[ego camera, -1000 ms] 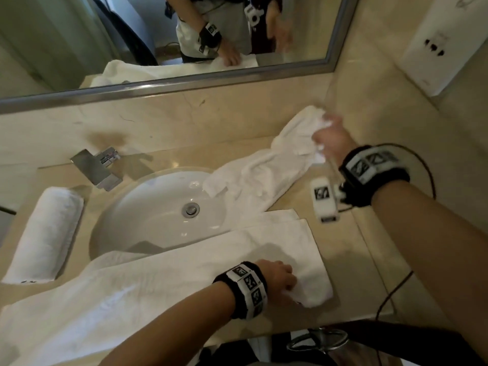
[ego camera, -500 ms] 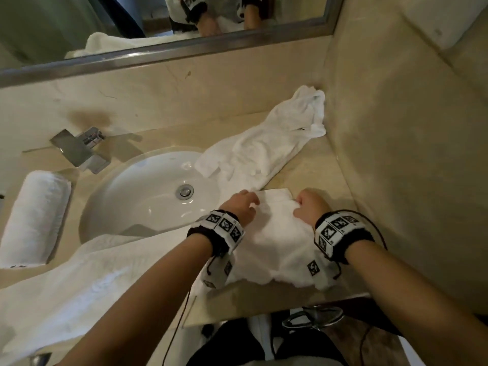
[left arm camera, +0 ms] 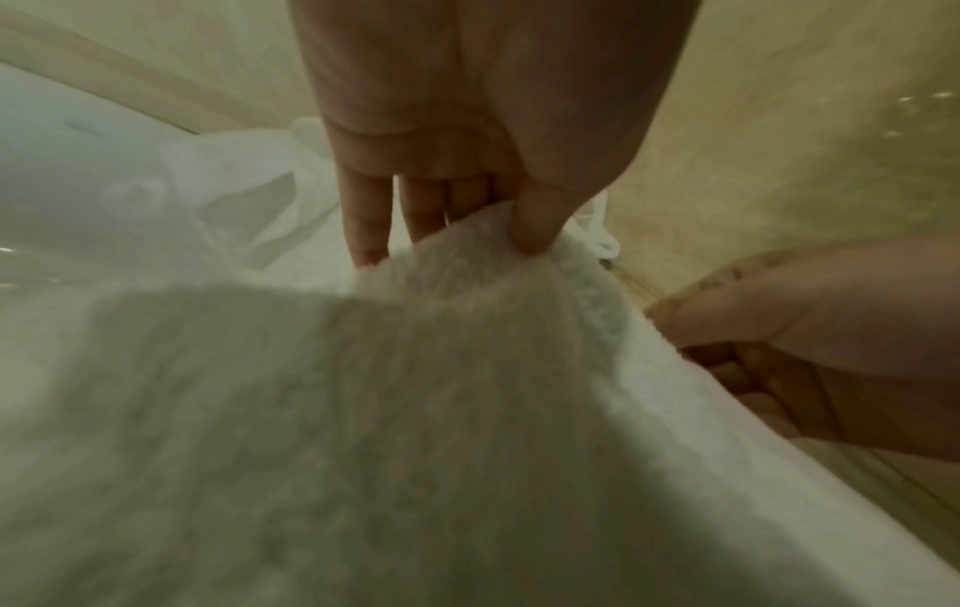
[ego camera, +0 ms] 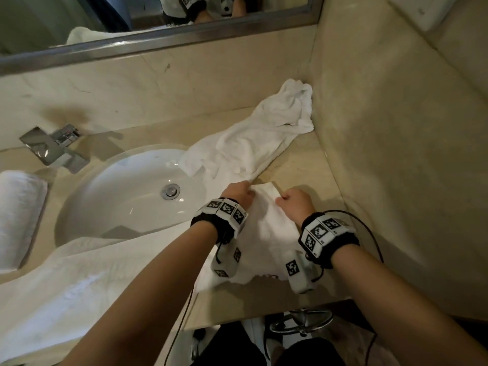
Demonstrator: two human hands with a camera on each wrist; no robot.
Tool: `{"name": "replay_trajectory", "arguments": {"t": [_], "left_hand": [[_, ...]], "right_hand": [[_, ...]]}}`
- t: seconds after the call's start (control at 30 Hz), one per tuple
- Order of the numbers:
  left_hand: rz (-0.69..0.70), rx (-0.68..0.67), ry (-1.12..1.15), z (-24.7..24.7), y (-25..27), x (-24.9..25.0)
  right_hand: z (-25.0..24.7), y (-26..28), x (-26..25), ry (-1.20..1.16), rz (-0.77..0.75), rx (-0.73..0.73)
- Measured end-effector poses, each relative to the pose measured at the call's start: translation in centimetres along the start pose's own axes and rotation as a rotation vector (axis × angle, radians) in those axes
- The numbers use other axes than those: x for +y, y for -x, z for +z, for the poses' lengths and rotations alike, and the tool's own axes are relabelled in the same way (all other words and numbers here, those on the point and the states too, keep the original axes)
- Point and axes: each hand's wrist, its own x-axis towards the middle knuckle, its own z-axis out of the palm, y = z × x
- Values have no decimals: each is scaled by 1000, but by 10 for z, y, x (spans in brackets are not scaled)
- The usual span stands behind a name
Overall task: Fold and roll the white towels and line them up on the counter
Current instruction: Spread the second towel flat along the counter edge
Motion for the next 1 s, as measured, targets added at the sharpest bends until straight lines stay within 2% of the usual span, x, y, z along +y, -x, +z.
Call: {"name": "replay_trajectory", "arguments": {"t": [0.2,0.37,0.43,0.5,0.6,0.67,0.73,0.83,0.9,1.0], "left_hand": [[-65,12,12,0,-8,-6],[-50,54,-72,4,-5,8],[29,123,-109,4,-2,13],[137,145,-140,3,6,19],[177,-26,-214,9,20,21],[159,-143,-267,17,26,15],[184,-178,-307,23,32,8],[258,-181,-343,30,41,-2],[258,-226,-376,38,47,-9],[228,-259,-475,50,52,-17]], "right_hand": [[5,-6,-6,125,44,37],[7,1,-8,155,-15,7],[-1,4,-4,148,13,-35],[-15,7,3,85,106,-185],[-35,22,16,141,219,-495],[-37,26,23,294,201,-591],[-32,27,29,370,172,-594],[-22,25,39,334,192,-601],[-19,23,45,244,224,-628],[-25,30,48,232,157,-704]]}}
